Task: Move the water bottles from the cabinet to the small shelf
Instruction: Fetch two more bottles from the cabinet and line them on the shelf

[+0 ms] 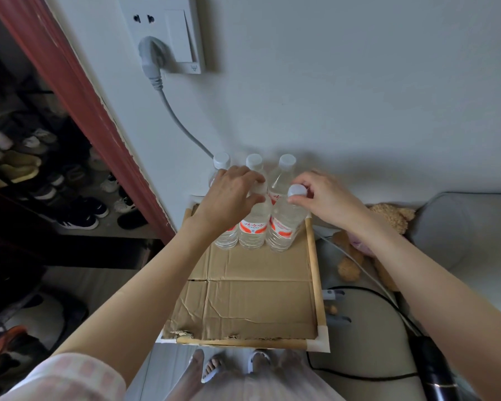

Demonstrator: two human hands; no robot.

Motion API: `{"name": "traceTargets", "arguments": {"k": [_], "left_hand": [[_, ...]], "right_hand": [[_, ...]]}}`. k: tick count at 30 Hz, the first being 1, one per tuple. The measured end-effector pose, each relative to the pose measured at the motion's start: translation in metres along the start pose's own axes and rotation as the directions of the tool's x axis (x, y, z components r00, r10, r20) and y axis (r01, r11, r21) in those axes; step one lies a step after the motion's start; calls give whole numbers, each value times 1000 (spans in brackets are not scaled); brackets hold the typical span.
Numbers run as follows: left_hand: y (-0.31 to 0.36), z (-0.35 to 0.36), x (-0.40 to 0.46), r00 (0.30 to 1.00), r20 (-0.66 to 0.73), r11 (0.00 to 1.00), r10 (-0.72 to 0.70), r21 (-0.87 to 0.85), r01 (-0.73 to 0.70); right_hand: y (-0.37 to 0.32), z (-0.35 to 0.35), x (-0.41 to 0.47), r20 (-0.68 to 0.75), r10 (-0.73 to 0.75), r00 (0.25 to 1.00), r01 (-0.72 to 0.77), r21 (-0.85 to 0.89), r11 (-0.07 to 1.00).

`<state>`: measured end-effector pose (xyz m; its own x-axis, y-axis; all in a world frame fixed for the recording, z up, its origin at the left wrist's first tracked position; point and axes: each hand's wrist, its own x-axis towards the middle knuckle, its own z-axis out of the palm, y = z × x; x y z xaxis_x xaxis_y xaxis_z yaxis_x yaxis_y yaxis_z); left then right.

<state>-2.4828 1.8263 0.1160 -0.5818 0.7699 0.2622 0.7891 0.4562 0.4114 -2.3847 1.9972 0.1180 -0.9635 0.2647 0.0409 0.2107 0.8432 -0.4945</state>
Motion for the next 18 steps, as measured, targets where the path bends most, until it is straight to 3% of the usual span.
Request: {"name": "traceTargets", "arguments": {"k": [4,7,9,15,18], "left_hand": [[2,-2,2,997,62,994,-46,-97,52],[2,-3,1,994,89,991,-56,-117,67],[2,-4,1,993,95,989,-65,-129,78],[2,-3,-1,994,86,986,-73,-141,85],[3,-4,-2,994,88,987,-71,-137,83]], "right_hand": [[-3,2,-2,-72,85,994,-87,-26,996],[1,-3,-6,154,31,988,-34,17,999],[2,-6,-8,226,6,974,-9,11,1000],[-4,-1,-4,3,79,997,-79,-94,993],[-9,0,-5,90,30,995,-23,-71,997]]}}
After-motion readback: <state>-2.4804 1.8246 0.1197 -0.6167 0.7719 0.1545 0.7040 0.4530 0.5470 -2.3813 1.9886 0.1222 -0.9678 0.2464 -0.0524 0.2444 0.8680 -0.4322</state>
